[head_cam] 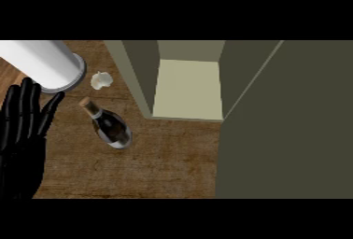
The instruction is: Pick up the wine, place it into the cabinet and close the cabinet
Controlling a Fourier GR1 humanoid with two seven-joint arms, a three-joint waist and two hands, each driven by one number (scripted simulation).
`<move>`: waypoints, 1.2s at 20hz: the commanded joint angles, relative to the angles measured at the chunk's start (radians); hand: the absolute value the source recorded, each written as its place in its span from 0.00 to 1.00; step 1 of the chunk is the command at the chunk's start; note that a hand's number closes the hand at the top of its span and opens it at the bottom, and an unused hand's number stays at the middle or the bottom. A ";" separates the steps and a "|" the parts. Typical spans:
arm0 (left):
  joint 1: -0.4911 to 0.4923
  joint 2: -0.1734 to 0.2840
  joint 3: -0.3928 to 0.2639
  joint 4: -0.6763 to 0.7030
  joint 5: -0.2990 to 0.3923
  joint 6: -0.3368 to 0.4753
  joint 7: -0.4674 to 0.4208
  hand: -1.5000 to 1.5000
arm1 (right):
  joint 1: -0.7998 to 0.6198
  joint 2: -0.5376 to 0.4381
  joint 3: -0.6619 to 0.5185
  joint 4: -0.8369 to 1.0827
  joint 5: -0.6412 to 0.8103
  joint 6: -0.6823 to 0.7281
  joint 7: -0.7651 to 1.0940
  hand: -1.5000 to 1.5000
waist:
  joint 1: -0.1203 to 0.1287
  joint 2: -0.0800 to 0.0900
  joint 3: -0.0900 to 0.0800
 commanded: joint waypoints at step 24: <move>-0.583 -0.077 -0.271 -0.150 -0.449 0.580 0.984 0.00 | 0.186 -0.031 0.187 -0.348 -0.257 0.165 0.284 0.00 | -0.042 -0.027 0.025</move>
